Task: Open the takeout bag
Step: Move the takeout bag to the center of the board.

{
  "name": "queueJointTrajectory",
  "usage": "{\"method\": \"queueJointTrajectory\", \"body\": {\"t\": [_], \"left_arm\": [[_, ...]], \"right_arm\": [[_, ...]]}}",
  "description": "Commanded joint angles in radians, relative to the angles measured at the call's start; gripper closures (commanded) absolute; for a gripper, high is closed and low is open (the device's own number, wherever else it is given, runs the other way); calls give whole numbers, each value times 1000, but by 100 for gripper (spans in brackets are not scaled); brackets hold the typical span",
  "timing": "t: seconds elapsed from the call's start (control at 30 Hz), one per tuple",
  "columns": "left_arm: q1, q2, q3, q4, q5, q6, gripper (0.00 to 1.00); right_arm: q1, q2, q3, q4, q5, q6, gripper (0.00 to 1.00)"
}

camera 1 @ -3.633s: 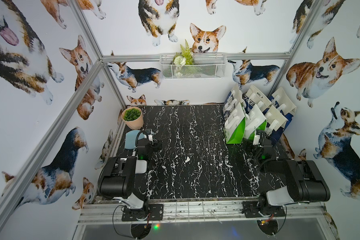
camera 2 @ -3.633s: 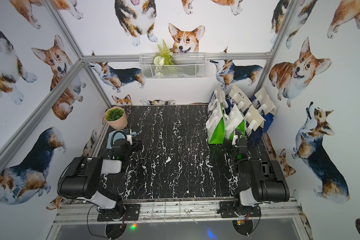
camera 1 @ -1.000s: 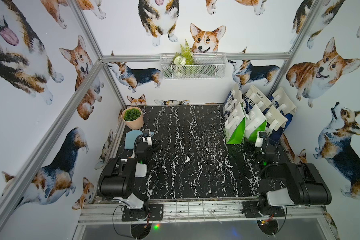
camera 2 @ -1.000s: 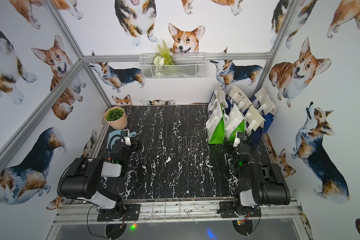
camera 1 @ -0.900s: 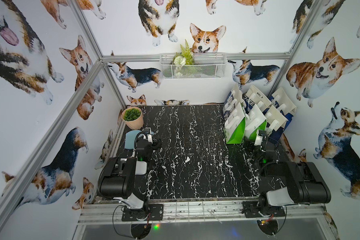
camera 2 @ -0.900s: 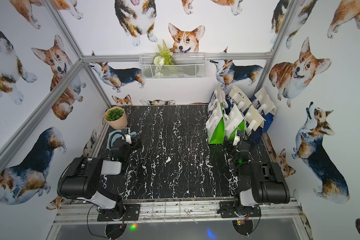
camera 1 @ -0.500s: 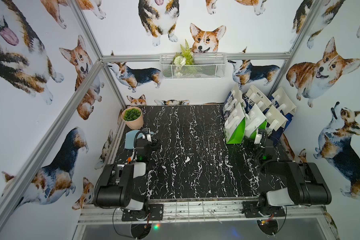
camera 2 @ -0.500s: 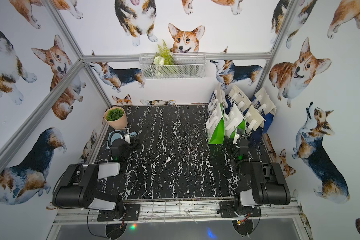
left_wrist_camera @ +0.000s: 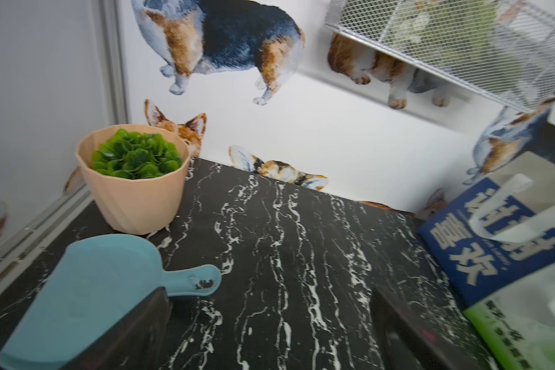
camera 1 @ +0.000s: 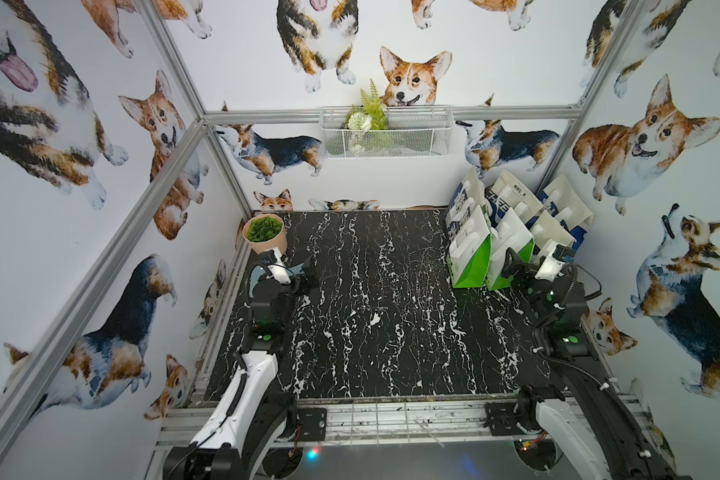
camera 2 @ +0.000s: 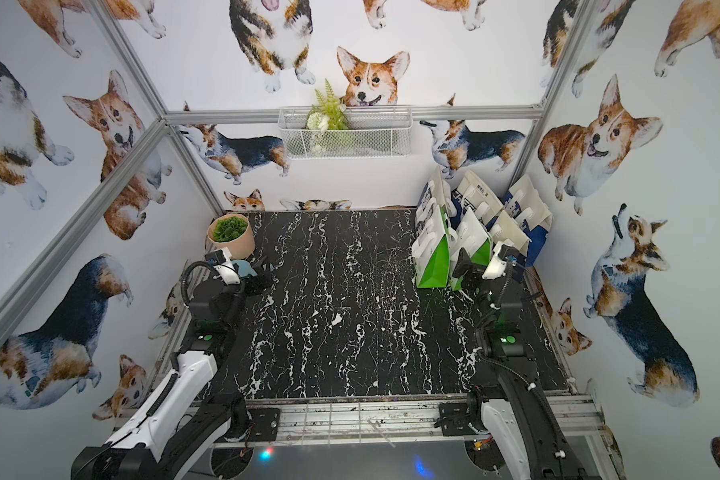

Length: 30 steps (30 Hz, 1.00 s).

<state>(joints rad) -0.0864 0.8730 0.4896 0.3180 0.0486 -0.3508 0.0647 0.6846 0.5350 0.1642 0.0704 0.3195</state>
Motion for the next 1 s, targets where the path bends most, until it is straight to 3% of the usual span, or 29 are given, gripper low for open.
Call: {"method": "queueJointTrajectory", "body": {"t": [0.0, 0.1, 0.23, 0.3, 0.47, 0.77, 0.97], "left_arm": [[-15, -31, 87, -218, 188, -81, 2], [-46, -45, 189, -357, 226, -85, 7], [-94, -40, 323, -555, 240, -65, 12], [-112, -39, 418, -669, 250, -43, 15], [-145, -73, 500, -836, 246, 44, 16], [-147, -131, 461, -883, 252, 114, 16], [-147, -129, 454, -875, 252, 122, 16]], "right_arm": [[9, -31, 107, -284, -98, 91, 1], [20, 42, 269, -431, -162, 109, 2], [32, 212, 512, -641, -260, 77, 14], [41, 308, 636, -759, -267, 44, 17], [72, 516, 865, -956, -246, -50, 19], [133, 769, 1109, -1105, -156, -103, 26], [139, 849, 1161, -1146, -94, -120, 41]]}}
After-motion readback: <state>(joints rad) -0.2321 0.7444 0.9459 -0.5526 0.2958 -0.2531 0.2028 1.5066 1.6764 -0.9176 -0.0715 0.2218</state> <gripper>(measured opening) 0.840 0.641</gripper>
